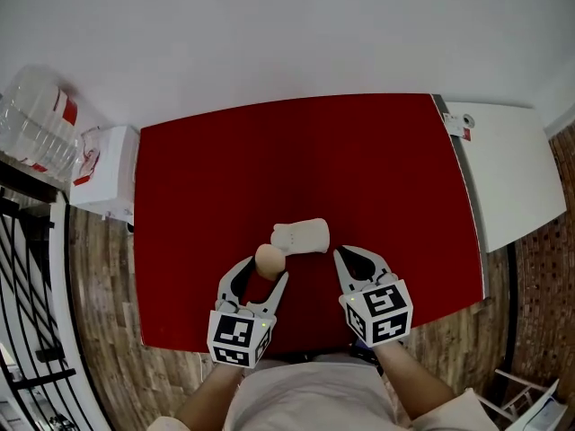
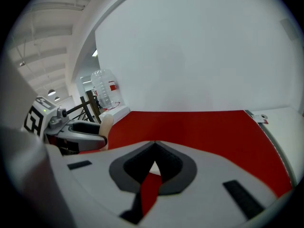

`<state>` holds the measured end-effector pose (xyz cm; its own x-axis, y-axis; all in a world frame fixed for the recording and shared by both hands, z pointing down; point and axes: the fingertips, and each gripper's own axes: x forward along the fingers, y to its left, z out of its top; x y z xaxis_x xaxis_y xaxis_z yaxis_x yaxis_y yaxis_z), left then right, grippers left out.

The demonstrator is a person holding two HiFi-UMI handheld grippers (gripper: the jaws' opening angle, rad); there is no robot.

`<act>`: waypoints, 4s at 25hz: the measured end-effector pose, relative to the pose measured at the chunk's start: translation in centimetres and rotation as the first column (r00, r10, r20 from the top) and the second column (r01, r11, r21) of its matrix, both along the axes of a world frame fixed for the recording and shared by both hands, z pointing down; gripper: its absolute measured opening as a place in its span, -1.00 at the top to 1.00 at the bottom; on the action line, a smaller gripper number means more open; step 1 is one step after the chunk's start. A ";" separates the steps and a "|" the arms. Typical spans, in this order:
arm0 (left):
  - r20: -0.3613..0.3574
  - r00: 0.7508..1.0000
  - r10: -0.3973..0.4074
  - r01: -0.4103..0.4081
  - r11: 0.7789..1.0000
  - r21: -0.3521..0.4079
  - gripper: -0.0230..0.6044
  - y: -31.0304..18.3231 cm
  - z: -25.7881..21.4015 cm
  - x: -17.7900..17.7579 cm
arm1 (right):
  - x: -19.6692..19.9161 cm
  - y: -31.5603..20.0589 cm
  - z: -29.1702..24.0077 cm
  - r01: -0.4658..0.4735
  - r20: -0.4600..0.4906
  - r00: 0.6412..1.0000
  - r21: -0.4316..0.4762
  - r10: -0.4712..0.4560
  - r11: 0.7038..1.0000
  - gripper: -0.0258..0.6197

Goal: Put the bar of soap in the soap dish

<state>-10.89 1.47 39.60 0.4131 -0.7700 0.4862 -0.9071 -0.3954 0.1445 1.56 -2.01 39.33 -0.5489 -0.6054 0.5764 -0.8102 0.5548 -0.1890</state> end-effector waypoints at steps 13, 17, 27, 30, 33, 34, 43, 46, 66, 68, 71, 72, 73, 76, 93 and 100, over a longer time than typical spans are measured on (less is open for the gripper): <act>0.018 1.000 0.018 -0.017 1.000 -0.024 0.10 -3.6 4.0 -0.6 | -0.1 -2.6 4.0 -0.030 -0.001 1.000 -0.036 0.030 0.999 0.91; 0.021 1.000 0.023 -0.022 0.999 -0.029 0.10 -4.8 5.1 -0.8 | -0.6 -3.7 5.1 -0.033 -0.004 0.999 -0.037 0.032 0.999 0.91; 0.044 0.997 0.058 -0.057 0.998 -0.039 0.10 -6.1 6.9 -0.3 | -0.9 -5.0 7.4 -0.029 -0.013 1.000 -0.057 0.028 0.998 0.91; 0.050 0.996 0.073 -0.070 0.997 -0.042 0.10 -6.1 7.1 -0.1 | -0.7 -5.1 7.5 -0.034 -0.011 0.999 -0.060 0.033 0.998 0.91; 0.050 0.996 0.078 -0.076 0.996 -0.046 0.10 -6.4 7.2 -0.1 | -0.7 -5.3 7.4 -0.038 -0.010 0.999 -0.061 0.038 0.997 0.91; 0.053 0.995 0.083 -0.080 0.996 -0.047 0.10 -6.4 7.3 -0.1 | -0.7 -5.3 7.4 -0.040 -0.009 0.999 -0.062 0.039 0.997 0.91; 0.141 0.945 0.294 -0.292 0.956 -0.033 0.10 -7.2 7.2 1.1 | -0.2 -5.4 7.4 -0.062 0.003 0.998 -0.066 0.063 0.996 0.91; 0.201 0.896 0.395 -0.395 0.918 -0.040 0.10 -7.4 7.3 1.6 | 0.4 -5.2 7.5 -0.076 0.008 0.997 -0.069 0.077 0.995 0.91; 0.317 0.556 0.768 -0.767 0.621 -0.161 0.10 -5.9 10.9 4.9 | 2.7 -4.9 7.8 -0.134 0.023 0.990 -0.078 0.137 0.988 0.91; 0.312 0.558 0.769 -0.765 0.623 -0.165 0.10 -6.0 11.0 4.8 | 2.7 -4.9 7.8 -0.137 0.025 0.990 -0.079 0.139 0.987 0.91; 0.305 0.554 0.775 -0.769 0.616 -0.167 0.10 -5.9 11.1 5.1 | 2.7 -4.9 7.9 -0.138 0.028 0.990 -0.079 0.141 0.987 0.91; 0.304 0.551 0.778 -0.772 0.613 -0.168 0.10 -5.8 11.2 5.2 | 2.7 -5.0 7.9 -0.139 0.029 0.989 -0.079 0.142 0.987 0.91; 0.303 0.547 0.780 -0.775 0.609 -0.168 0.10 -5.8 11.4 5.3 | 2.8 -5.0 7.9 -0.140 0.030 0.989 -0.079 0.143 0.987 0.91; 0.299 0.539 0.787 -0.781 0.601 -0.173 0.10 -6.0 12.1 5.5 | 2.9 -5.0 8.2 -0.144 0.032 0.989 -0.082 0.147 0.986 0.91; 0.266 0.513 0.816 -0.796 0.568 -0.208 0.10 -6.1 15.7 6.5 | 3.6 -4.8 10.3 -0.151 0.029 0.988 -0.114 0.155 0.982 0.91; 0.264 0.490 0.831 -0.807 0.547 -0.223 0.10 -6.1 16.7 6.7 | 3.5 -4.9 11.0 -0.152 0.029 0.987 -0.124 0.156 0.981 0.91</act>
